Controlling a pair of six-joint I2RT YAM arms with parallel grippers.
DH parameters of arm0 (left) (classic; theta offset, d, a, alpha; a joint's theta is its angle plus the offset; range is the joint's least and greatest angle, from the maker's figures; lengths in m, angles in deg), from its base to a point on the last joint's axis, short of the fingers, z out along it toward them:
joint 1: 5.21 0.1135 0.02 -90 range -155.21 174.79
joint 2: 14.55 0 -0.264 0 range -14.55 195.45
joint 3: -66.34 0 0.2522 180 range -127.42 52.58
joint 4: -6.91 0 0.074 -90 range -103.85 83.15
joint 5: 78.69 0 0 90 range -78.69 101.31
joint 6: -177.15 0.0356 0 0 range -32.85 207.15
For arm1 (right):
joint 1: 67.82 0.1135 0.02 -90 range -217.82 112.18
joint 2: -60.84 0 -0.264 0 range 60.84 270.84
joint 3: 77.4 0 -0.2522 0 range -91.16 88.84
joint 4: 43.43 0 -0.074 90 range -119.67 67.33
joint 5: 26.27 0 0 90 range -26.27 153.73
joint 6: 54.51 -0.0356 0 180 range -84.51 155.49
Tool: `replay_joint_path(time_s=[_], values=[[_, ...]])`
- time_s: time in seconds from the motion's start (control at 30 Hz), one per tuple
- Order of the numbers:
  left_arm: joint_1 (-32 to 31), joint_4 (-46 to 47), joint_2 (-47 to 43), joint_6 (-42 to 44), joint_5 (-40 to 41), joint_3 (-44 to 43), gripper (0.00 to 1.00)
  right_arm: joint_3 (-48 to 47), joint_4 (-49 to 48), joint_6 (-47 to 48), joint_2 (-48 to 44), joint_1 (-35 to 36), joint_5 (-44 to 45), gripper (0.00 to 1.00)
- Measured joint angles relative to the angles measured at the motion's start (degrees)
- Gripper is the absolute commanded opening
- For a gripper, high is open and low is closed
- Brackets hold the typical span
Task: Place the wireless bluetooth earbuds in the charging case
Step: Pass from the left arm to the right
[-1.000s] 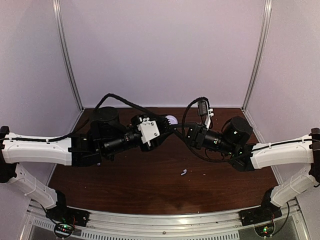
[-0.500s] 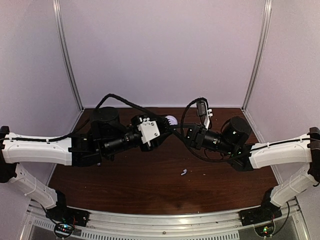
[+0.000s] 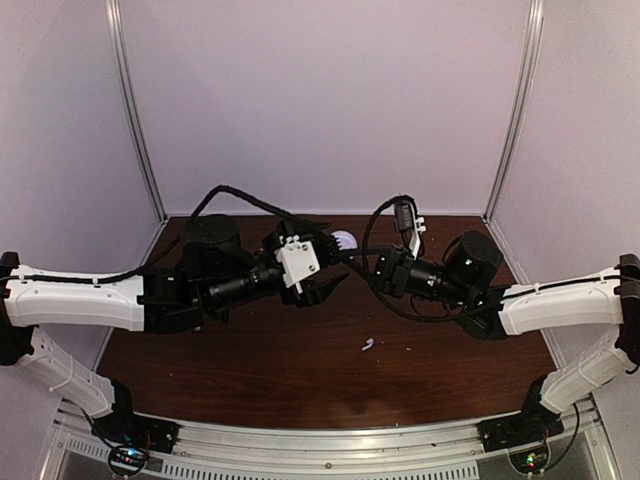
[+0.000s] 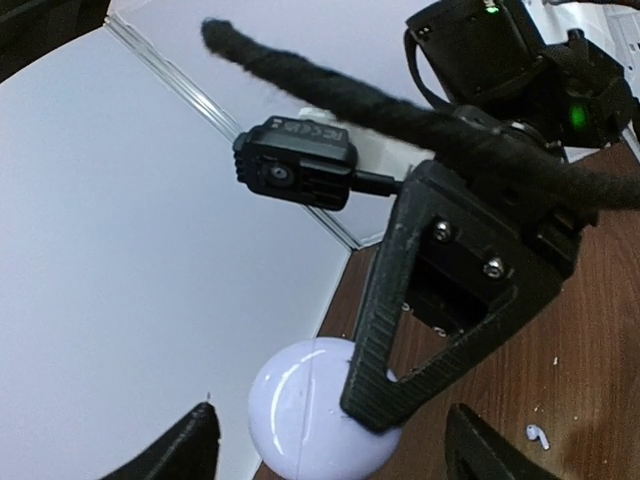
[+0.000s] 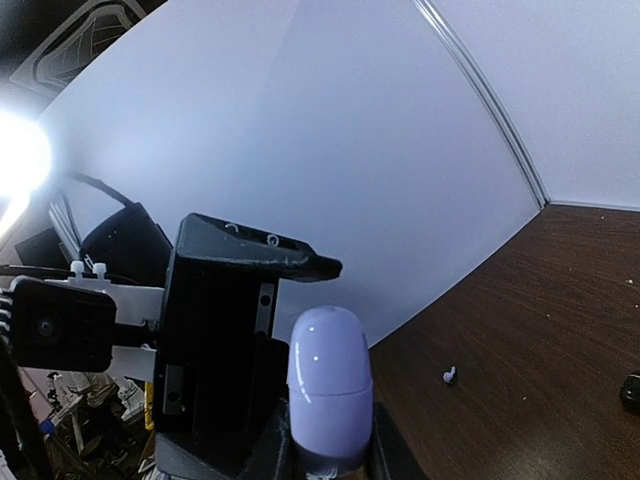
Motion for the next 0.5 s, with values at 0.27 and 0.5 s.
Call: replay_joint_path(time_s=[0.27, 0.5], values=[[0.0, -0.4, -4.1, -8.8, 0.3, 3.3, 0.98, 1.3, 2.9, 6.6, -3.4, -3.3, -1.7, 0.19], [1.7, -2.8, -7.1, -21.9, -2.2, 2.7, 0.97, 2.9, 7.9, 17.9, -8.4, -3.7, -4.0, 0.17]])
